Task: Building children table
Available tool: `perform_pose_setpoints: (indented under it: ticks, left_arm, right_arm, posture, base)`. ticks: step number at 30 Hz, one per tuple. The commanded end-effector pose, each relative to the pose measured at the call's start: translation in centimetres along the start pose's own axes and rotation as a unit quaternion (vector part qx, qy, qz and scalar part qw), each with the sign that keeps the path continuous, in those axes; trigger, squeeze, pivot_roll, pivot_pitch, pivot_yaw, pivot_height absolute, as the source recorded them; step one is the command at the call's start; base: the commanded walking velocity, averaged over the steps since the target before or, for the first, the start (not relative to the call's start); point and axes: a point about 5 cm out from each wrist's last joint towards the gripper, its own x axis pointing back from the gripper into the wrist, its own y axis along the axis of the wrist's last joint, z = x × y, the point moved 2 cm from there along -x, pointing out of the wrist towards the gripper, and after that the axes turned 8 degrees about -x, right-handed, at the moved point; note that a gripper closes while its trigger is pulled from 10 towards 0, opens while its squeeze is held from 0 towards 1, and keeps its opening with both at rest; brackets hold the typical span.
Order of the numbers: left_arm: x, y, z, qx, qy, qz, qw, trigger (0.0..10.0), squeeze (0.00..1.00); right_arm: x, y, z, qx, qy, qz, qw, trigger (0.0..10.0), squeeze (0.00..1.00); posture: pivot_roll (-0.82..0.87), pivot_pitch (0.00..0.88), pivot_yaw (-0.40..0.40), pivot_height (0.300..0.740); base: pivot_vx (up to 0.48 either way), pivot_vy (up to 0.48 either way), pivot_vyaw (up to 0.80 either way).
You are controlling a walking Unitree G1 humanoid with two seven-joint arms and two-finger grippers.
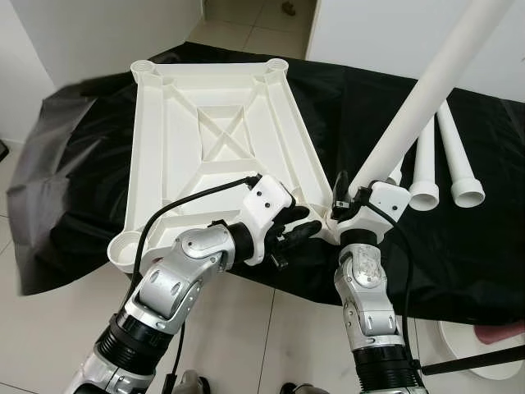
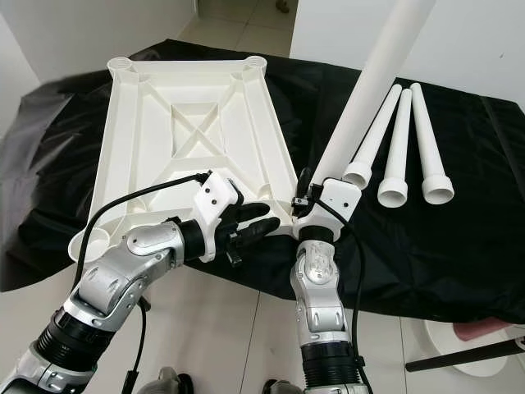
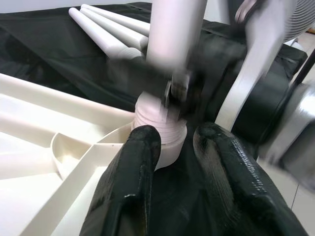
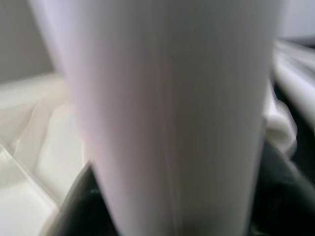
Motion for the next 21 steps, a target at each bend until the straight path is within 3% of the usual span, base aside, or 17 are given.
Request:
perform_pose_setpoints:
  ticks: [1, 15, 16, 21]
  left_arm:
    - [0.1, 0.1, -0.2, 0.001, 0.000, -0.001, 1.000, 10.0, 0.00]
    - [0.0, 0.1, -0.2, 0.005, 0.000, -0.003, 1.000, 10.0, 0.00]
    - [-0.1, 0.1, -0.2, 0.006, -0.001, -0.004, 1.000, 10.0, 0.00]
    - [-0.2, 0.2, -0.3, 0.006, -0.002, -0.005, 1.000, 10.0, 0.00]
  right_arm:
    - [0.4, -0.8, -0.6, 0.000, -0.003, 0.016, 1.000, 10.0, 1.00]
    - [-0.7, 0.8, 0.0, -0.024, 0.094, -0.004, 0.995, 10.0, 1.00]
    - [-0.9, 1.0, 0.1, -0.022, 0.129, 0.003, 0.991, 10.0, 0.00]
    - [-1.6, 1.2, -0.5, -0.010, 0.207, 0.033, 0.978, 10.0, 0.00]
  posture:
    - [0.06, 0.133, -0.034, 0.740]
    - [0.06, 0.136, -0.030, 0.740]
    - [0.05, 0.136, -0.030, 0.740]
    - [0.05, 0.134, -0.029, 0.740]
  base:
    - [0.000, 0.000, 0.00]
    - [0.000, 0.000, 0.00]
    - [0.000, 0.000, 0.00]
    - [0.000, 0.000, 0.00]
